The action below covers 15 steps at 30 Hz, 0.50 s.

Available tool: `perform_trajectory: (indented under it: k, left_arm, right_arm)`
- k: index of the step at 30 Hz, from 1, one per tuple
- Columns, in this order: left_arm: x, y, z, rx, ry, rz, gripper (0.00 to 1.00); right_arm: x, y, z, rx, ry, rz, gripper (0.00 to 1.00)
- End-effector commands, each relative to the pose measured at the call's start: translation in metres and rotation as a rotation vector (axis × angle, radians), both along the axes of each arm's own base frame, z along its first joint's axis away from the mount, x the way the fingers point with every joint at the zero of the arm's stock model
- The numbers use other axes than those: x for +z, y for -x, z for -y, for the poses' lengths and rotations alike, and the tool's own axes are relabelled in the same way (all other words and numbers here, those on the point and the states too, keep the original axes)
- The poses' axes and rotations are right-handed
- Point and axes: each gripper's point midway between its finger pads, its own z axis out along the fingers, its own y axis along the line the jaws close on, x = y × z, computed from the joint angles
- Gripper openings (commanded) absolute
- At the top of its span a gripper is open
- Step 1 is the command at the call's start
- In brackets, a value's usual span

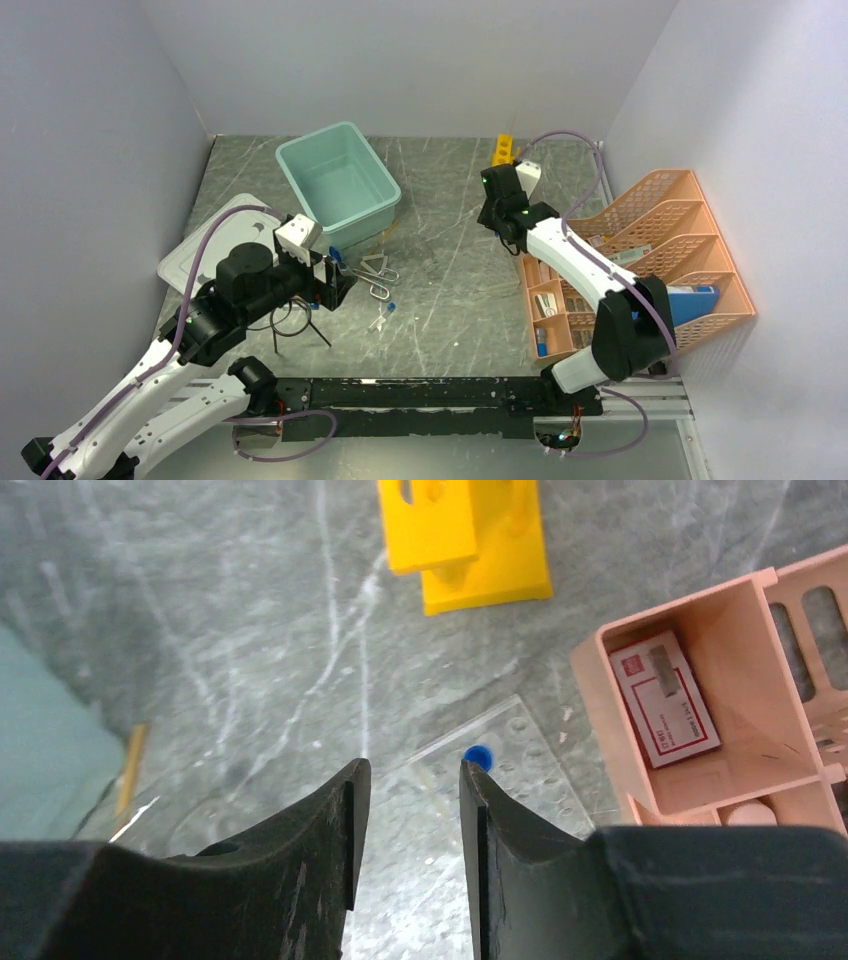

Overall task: Organize the chemistry lab equipment
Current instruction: Insert the test tube into the slot of the test tube rack, then pick up the test tube at the center of the board.

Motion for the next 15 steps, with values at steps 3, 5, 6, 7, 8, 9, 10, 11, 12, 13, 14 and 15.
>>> perform_trajectory:
  k: [3,5,6,7,8,9,10,11,12,13,14,15]
  left_arm:
    - [0.001,-0.003,-0.002,0.016,0.002,0.008,0.95]
    - [0.002,-0.002,-0.002,0.016,0.003,0.009,0.95]
    - [0.002,-0.002,-0.002,0.017,0.002,0.010,0.95]
    - [0.002,-0.002,-0.002,0.017,0.002,0.011,0.95]
    - [0.002,-0.002,-0.002,0.017,0.004,0.012,0.95]
    - [0.002,-0.002,-0.002,0.017,0.005,0.012,0.95]
    - [0.002,-0.002,-0.002,0.018,0.003,0.012,0.95]
    - [0.002,-0.002,-0.002,0.017,0.004,0.011,0.95]
    - [0.002,-0.002,-0.002,0.015,0.004,0.010,0.95]
    - [0.002,-0.002,-0.001,0.015,0.002,0.009,0.95]
    - [0.002,-0.002,-0.002,0.016,0.003,0.009,0.95]
    - [0.002,-0.002,-0.002,0.016,0.003,0.011,0.95]
  right_arm:
    - [0.057,0.008,-0.036,0.149,-0.055,0.109,0.42]
    - [0.064,0.015,-0.050,0.195,-0.053,0.115,0.43]
    - [0.066,0.021,-0.057,0.215,-0.052,0.115,0.43]
    - [0.068,0.026,-0.066,0.238,-0.056,0.114,0.43]
    - [0.068,0.033,-0.076,0.263,-0.062,0.111,0.43]
    - [0.068,0.041,-0.085,0.287,-0.073,0.109,0.43]
    - [0.066,0.048,-0.096,0.309,-0.094,0.105,0.44]
    - [0.062,0.056,-0.107,0.329,-0.118,0.095,0.44]
    - [0.056,0.064,-0.116,0.345,-0.133,0.081,0.44]
    - [0.050,0.073,-0.125,0.358,-0.143,0.064,0.45]
    - [0.045,0.080,-0.134,0.368,-0.152,0.051,0.45]
    - [0.040,0.088,-0.141,0.376,-0.155,0.038,0.45]
